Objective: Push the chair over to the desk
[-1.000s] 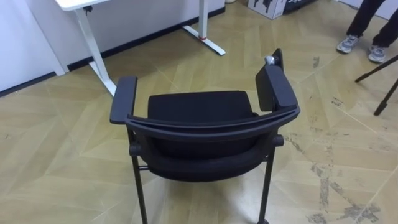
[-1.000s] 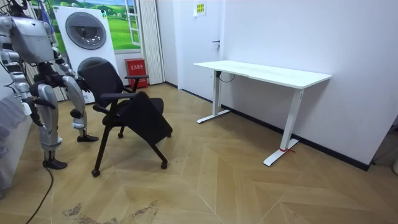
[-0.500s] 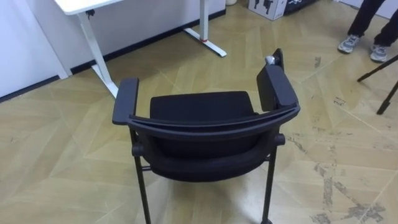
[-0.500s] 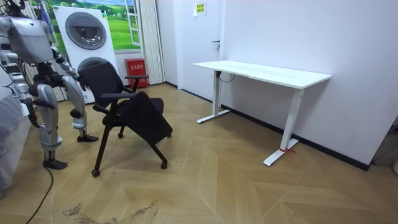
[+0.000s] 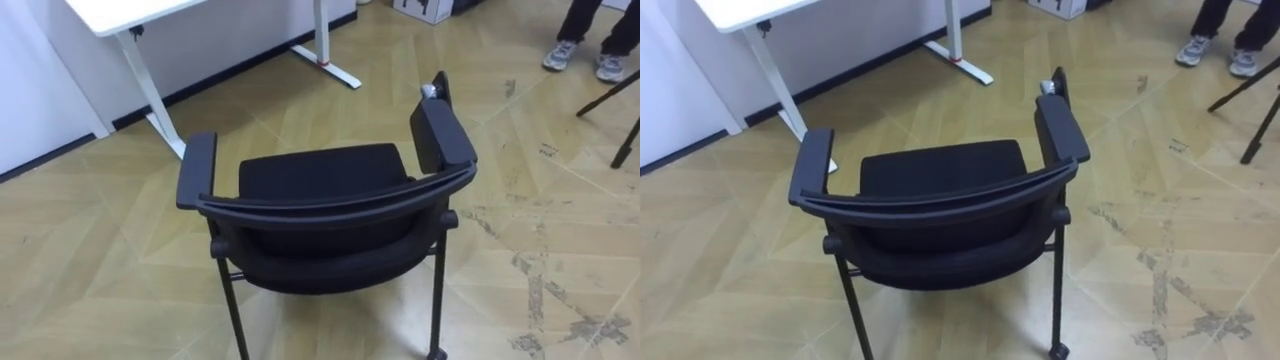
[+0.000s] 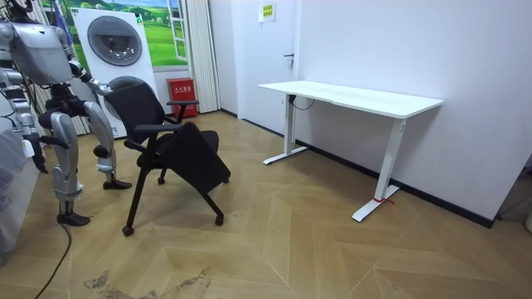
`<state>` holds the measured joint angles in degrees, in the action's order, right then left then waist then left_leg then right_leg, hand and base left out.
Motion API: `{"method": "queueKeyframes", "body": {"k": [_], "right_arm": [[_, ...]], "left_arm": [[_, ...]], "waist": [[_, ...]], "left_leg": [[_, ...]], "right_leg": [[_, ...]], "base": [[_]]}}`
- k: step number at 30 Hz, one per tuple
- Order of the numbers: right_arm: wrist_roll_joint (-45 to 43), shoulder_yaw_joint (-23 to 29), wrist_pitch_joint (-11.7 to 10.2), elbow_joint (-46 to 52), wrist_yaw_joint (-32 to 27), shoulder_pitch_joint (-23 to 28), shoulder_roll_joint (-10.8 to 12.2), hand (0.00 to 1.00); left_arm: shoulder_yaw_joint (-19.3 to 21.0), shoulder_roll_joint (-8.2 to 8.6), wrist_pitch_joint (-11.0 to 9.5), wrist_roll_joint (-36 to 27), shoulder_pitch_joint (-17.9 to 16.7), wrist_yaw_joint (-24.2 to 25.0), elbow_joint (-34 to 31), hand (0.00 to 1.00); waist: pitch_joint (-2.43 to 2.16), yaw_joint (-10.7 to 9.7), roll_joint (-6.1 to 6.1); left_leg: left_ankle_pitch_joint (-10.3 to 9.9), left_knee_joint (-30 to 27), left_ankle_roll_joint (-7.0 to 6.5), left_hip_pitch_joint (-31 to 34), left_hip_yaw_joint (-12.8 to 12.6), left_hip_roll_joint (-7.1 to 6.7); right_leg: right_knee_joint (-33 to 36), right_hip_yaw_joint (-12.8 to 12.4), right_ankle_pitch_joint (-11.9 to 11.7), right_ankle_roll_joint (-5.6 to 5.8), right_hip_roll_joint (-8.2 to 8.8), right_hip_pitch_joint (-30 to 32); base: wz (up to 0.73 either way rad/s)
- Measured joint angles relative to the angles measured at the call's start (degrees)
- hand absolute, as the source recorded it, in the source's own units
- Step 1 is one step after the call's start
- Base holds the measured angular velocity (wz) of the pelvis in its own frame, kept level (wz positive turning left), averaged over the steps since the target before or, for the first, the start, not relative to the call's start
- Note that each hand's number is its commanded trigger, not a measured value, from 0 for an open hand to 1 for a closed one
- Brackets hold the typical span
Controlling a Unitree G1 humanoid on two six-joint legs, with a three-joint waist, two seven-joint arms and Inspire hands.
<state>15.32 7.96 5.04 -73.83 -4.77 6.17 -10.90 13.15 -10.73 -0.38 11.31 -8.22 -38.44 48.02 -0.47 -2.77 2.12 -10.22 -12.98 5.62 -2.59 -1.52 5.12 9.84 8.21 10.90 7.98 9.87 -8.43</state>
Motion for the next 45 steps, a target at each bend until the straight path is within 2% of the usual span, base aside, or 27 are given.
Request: {"method": "queueKeyframes", "body": {"k": [7,9,10,12,14,18,22,25,33,36,39,41,45], "right_arm": [[-1.8,0.02,-0.02,-0.01,-0.04,0.43,-0.92,0.0],[-2.24,0.16,-0.2,0.05,0.07,0.29,-0.74,0.0],[-2.43,0.16,-0.2,0.07,0.53,0.01,-0.66,0.0],[-2.39,0.14,-0.32,0.06,1.4,-0.52,-0.59,0.0],[-2.35,0.02,-1.34,0.09,2.49,-0.56,-0.48,0.0],[-2.31,-0.17,-1.4,0.29,2.64,-0.24,-0.16,0.0],[-1.78,-0.56,-1.85,0.58,4.66,-0.18,-0.33,0.0],[-1.01,-1.19,-2.65,0.62,5.58,-0.04,-0.45,0.0],[0.12,-2.28,-2.63,0.21,6.75,-0.16,-1.24,0.0],[-0.1,-2.25,-2.62,-0.04,6.8,-0.57,-1.26,0.0],[-0.17,-2.34,-2.62,-0.01,6.84,-0.6,-1.31,0.0],[-0.45,-2.3,-2.64,-0.01,6.98,-0.6,-1.38,0.0],[-1.19,-2.21,-2.78,0.02,7.96,-0.63,-1.49,0.0]], "left_arm": [[0.06,-0.15,-1.72,8.28,1.2,-1.52,-7.1,0.0],[0.11,-0.17,-1.74,9.78,1.31,-1.52,-10.8,0.0],[0.11,-0.34,-2.25,10.34,1.48,-1.69,-13.87,0.0],[-0.73,-1.6,-3.62,10.99,1.96,-2.4,-15.93,0.0],[-1.12,-2.4,-4.1,13.56,2.81,-2.38,-16.28,0.0],[-2.91,-2.41,-3.53,20.02,2.89,-1.79,-18.28,0.0],[-4.68,-2.68,-3.27,26.41,2.97,-1.28,-23.01,0.0],[-5.71,-2.72,-3.32,27.09,3.13,-1.06,-24.63,0.0],[-10.03,-3.22,-3.25,30.27,3.12,0.86,-26.65,0.0],[-12.29,-3.23,-3.22,34.2,3.11,2.3,-26.62,0.0],[-15.01,-3.26,-2.36,38.93,3.11,4.56,-26.62,0.0],[-16.6,-3.26,-2.01,43.75,3.15,6.81,-26.65,0.0],[-18.17,-3.77,-0.91,48.97,2.98,10.35,-28.8,0.0]], "waist": [[0.24,0.03,0.31],[0.21,-0.12,0.47],[0.4,0.01,0.21],[0.47,-0.25,-0.03],[0.39,-0.69,0.01],[0.39,-1.35,-0.06],[0.31,-1.35,-0.1],[0.21,-1.49,0.14],[0.37,-1.74,0.58],[0.49,-1.83,0.53],[0.57,-1.93,0.52],[0.53,-2.09,0.63],[0.48,-2.2,0.71]], "left_leg": [[0.02,0.69,0.0,-0.57,0.0,0.0],[0.02,0.7,0.0,-0.31,0.03,0.0],[0.02,0.82,0.01,-0.11,-0.01,0.0],[0.04,1.13,0.04,-0.1,-0.03,-0.03],[0.05,1.31,0.05,-0.08,0.04,-0.07],[0.06,1.24,0.02,-0.15,0.24,-0.07],[0.06,1.7,0.03,-0.84,-0.02,-0.06],[0.06,1.88,0.03,-1.21,-0.35,-0.06],[0.06,1.6,0.03,-1.29,-0.73,-0.02],[0.06,1.62,0.03,-1.19,-0.68,-0.02],[0.06,1.69,0.04,-1.07,-0.62,-0.02],[0.06,1.69,0.04,-0.86,-0.62,-0.02],[0.06,1.63,0.04,-0.15,-0.63,-0.02]], "right_leg": [[0.03,-0.19,-0.01,-0.02,-0.02,0.1],[0.02,-0.12,-0.01,-0.02,-0.05,0.35],[0.0,-0.13,-0.01,-0.02,-0.06,0.63],[-0.2,-0.13,-0.01,-0.02,-0.06,0.66],[-0.26,-0.18,-0.01,-0.02,-0.06,0.6],[-0.14,-0.04,-0.02,-0.04,-0.05,0.37],[-0.32,-0.05,-0.02,-0.04,-0.07,0.21],[-0.33,-0.17,-0.02,-0.04,-0.07,0.15],[-0.24,-0.26,-0.05,-0.08,-0.07,0.17],[-0.19,-0.28,-0.05,-0.07,-0.07,0.29],[-0.23,-0.24,-0.05,-0.07,-0.09,0.44],[-0.22,-0.25,-0.05,-0.07,-0.09,0.66],[-0.21,-0.35,-0.06,-0.08,-0.09,1.35]], "base": [[-0.02],[0.0],[0.0],[0.0],[0.0],[0.03],[-0.03],[-0.07],[-0.01],[0.0],[0.0],[0.0],[0.0]]}}
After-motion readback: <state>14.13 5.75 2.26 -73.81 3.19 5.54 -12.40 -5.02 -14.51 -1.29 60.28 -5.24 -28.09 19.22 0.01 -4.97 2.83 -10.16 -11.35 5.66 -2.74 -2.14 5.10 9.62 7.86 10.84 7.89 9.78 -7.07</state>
